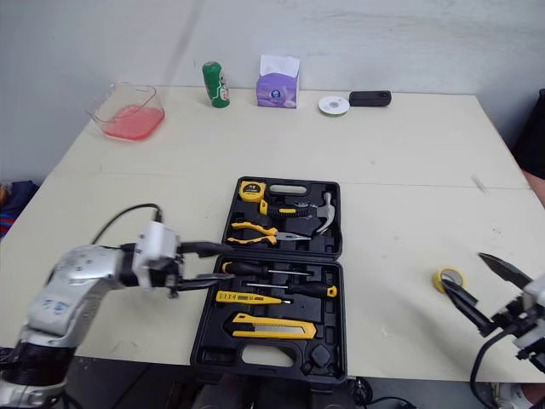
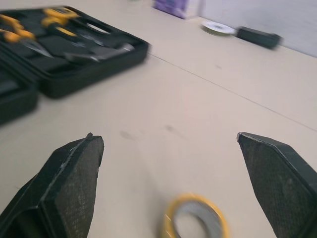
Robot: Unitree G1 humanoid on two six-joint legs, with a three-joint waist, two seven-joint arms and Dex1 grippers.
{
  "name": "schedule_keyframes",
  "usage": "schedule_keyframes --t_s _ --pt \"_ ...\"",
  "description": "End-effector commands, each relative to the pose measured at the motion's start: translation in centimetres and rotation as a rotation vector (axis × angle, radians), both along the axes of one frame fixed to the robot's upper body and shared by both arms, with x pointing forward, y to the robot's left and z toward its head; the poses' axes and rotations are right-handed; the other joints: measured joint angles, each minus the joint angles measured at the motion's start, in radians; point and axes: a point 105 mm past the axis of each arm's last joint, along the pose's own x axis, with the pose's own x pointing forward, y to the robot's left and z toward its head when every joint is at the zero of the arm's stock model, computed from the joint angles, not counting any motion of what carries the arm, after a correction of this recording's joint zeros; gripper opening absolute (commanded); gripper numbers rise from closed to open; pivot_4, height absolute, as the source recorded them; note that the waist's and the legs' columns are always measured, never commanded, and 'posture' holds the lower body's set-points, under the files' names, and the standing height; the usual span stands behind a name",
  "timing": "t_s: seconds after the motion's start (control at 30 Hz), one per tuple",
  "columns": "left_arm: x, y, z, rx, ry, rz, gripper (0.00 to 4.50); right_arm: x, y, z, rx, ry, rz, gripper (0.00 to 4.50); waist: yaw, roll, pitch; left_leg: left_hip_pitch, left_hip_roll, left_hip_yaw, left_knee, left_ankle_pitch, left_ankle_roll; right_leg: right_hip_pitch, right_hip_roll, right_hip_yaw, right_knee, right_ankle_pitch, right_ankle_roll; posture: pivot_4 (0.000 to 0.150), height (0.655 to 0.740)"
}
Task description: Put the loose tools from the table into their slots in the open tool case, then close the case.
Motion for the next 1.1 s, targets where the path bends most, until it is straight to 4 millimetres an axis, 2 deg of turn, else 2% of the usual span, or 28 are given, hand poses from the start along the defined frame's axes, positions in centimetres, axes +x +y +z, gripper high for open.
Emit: schedule_keyframes --t_s 0.03,0.07,0.23,0.27,0.37,0.43,0.5,0.6,0.67,0.8,0.87,0.9,1.03,1.1 --pt "0.9 5.7 1.8 -0.081 -0.082 0.293 4.13 -2.5 -4.5 0.1 -0.021 -0.072 -0.258 4.5 0.0 0.0 0.0 0.0 0.0 0.0 0.0 0.0 0.0 0.0 0.0 0.0 0.0 0.0 0.0 0.15 0.74" --pt "0.9 7.1 1.7 -0.096 -0.089 0.367 4.49 -3.1 -5.3 -0.2 -0.026 -0.07 -0.308 4.5 -0.001 0.0 0.0 0.0 0.0 0.0 -0.001 0.0 0.0 0.0 0.0 0.0 0.0 0.0 0.0 0.15 0.74" --pt "0.0 14.8 0.0 -0.009 -0.156 0.753 4.49 -6.5 -8.7 -2.4 0.003 -0.034 -0.532 4.5 -0.001 0.0 0.0 0.001 0.0 0.0 -0.003 -0.001 -0.001 -0.001 -0.001 0.0 -0.001 -0.001 -0.002 0.15 0.74" --pt "-0.3 15.7 -0.4 0.019 -0.162 0.795 4.49 -7.0 -9.1 -2.7 0.002 -0.027 -0.559 4.5 -0.001 0.0 0.0 0.001 0.0 0.0 -0.003 -0.001 -0.001 -0.001 -0.001 0.001 -0.001 -0.001 -0.002 0.15 0.74" --pt "-3.5 21.9 -1.3 -0.06 -0.166 1.127 4.49 -10.8 -11.7 -4.2 0.04 -0.006 -0.772 4.5 -0.002 0.001 0.0 0.001 0.0 0.001 -0.004 -0.001 -0.001 -0.001 -0.002 0.001 -0.001 -0.002 -0.003 0.15 0.74" --pt "-5.3 24.5 -2.2 -0.038 -0.152 1.28 4.49 -12.3 -12.7 -4.6 0.041 0.0 -0.854 4.5 -0.002 0.001 0.0 0.001 0.001 0.001 -0.005 -0.003 -0.003 -0.002 -0.002 0.001 -0.002 -0.003 -0.006 0.15 0.74" --pt "-6.7 26.8 -3.0 -0.055 -0.123 1.489 4.49 -13.7 -14.3 -4.0 0.025 -0.051 -0.995 4.5 -0.002 0.001 0.0 0.001 0.001 0.001 -0.006 -0.004 -0.003 -0.003 -0.002 0.001 -0.003 -0.004 -0.007 0.15 0.74" --pt "-7.0 27.0 -3.7 -0.071 -0.099 1.562 4.49 -14.0 -15.1 -3.5 0.068 -0.119 -1.069 4.5 -0.002 0.0 0.0 0.001 0.001 0.001 -0.005 -0.007 -0.007 -0.002 -0.002 0.001 -0.003 -0.004 -0.008 0.15 0.74" --pt "-6.5 27.0 -3.7 -0.108 -0.104 1.598 4.49 -13.0 -14.7 -3.8 0.062 -0.104 -1.026 4.5 -0.002 -0.001 -0.001 0.001 0.001 0.001 -0.004 -0.007 -0.007 -0.001 -0.002 0.002 -0.003 -0.009 -0.018 0.15 0.74" --pt "-5.6 27.1 -3.2 -0.174 -0.122 1.635 4.49 -11.7 -14.2 -3.8 0.061 -0.111 -0.983 4.5 0.001 -0.002 -0.002 0.002 0.001 0.002 -0.004 -0.005 -0.007 0.0 -0.003 0.002 -0.002 -0.008 -0.017 0.15 0.74" --pt "-5.0 26.9 -2.9 -0.211 -0.129 1.641 4.49 -10.9 -14.0 -3.5 0.06 -0.124 -0.96 4.5 0.0 -0.002 -0.002 0.002 0.001 0.002 -0.004 -0.005 -0.007 -0.001 -0.003 0.001 -0.002 -0.005 -0.012 0.15 0.74" --pt "-4.4 26.3 -2.5 -0.21 -0.14 1.616 4.49 -10.2 -13.7 -3.2 0.054 -0.133 -0.941 4.5 -0.001 -0.002 -0.002 0.001 0.001 0.002 -0.004 -0.005 -0.007 -0.001 -0.003 0.001 -0.002 -0.001 -0.005 0.15 0.74" --pt "-2.6 24.2 -0.9 -0.238 -0.191 1.51 4.49 -8.3 -12.7 -1.9 0.046 -0.163 -0.863 4.5 -0.004 -0.001 -0.003 0.001 0.001 0.002 -0.005 -0.006 -0.008 -0.002 -0.002 0.001 -0.002 -0.001 -0.004 0.15 0.74" --pt "-1.2 21.8 -0.4 -0.21 -0.18 1.356 4.49 -6.8 -11.0 -1.4 0.069 -0.135 -0.756 4.5 -0.004 0.0 -0.003 0.001 0.002 0.002 -0.005 -0.005 -0.008 -0.002 -0.002 0.001 -0.002 -0.001 -0.004 0.15 0.74"
